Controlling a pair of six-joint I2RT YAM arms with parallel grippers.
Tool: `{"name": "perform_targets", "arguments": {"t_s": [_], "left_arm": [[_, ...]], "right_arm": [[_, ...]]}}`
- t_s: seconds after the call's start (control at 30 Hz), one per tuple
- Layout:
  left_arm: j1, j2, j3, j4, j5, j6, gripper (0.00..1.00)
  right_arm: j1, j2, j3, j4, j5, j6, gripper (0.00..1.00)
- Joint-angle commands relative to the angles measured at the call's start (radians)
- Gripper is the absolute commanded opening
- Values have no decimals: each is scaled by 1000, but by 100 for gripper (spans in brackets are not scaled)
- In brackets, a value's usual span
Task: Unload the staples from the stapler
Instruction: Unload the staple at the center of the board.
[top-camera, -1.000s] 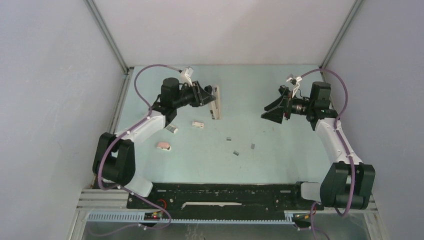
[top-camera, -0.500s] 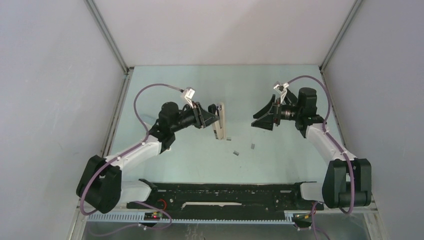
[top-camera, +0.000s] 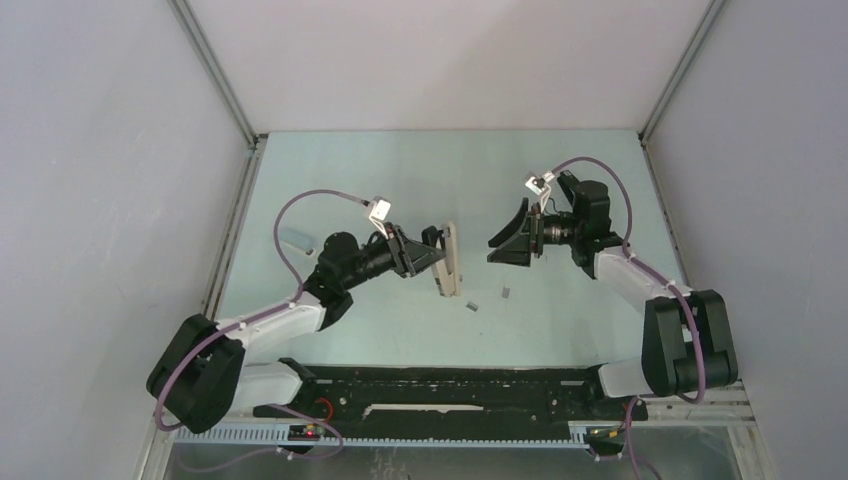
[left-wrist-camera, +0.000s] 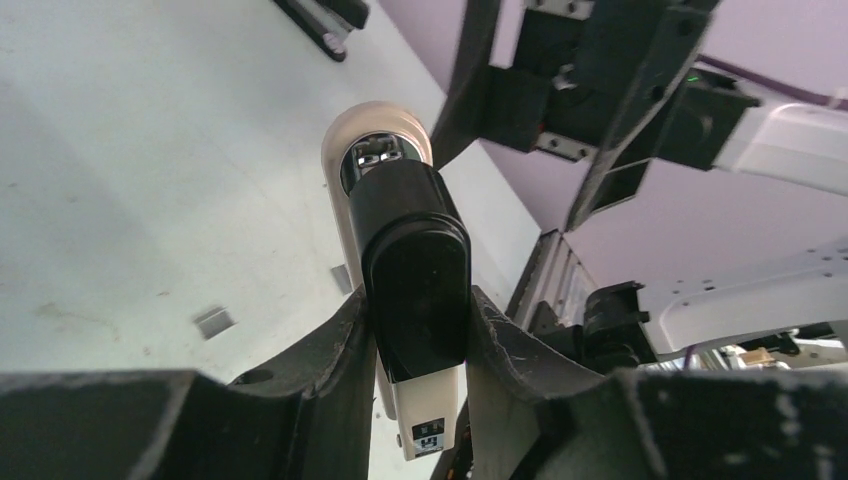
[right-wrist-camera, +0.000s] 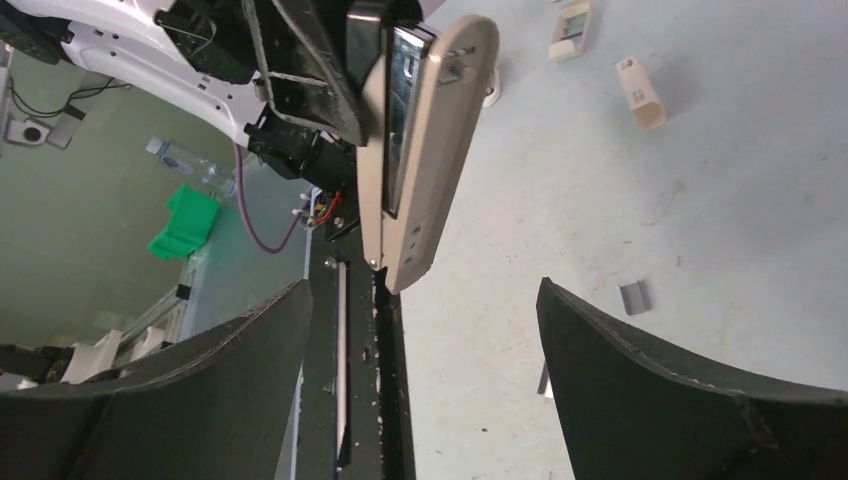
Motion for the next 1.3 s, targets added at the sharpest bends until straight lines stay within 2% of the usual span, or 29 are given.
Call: {"name": "perform_targets", "arguments": {"t_s": [0.0, 0.13, 0.33, 0.7, 0.83, 1.03, 1.13, 1.17, 1.27], "left_arm": [[-36, 2, -18, 285, -11, -92, 0], [-58, 62, -16, 410, 3, -154, 0], [-77, 138, 0, 549, 24, -223, 0], [-110, 224, 24, 664, 28, -285, 0], [-115, 237, 23, 680, 23, -290, 0], [-115, 251, 17, 707, 19, -303, 0], [-116, 248, 15, 709, 14, -304, 0], [-115, 246, 14, 710, 13, -305, 0], [-114, 244, 9, 710, 7, -305, 0]], "right_arm": [[36, 22, -25, 141, -5, 93, 92], [65, 51, -26, 189, -5, 144, 92], [95, 61, -50, 368, -28, 303, 91], [146, 61, -50, 473, -15, 451, 84], [150, 59, -50, 476, -1, 471, 71], [155, 64, -50, 499, 2, 506, 58], [156, 66, -49, 511, 2, 524, 39], [157, 64, -50, 510, 6, 527, 30], [158, 60, -50, 511, 13, 542, 14]]}}
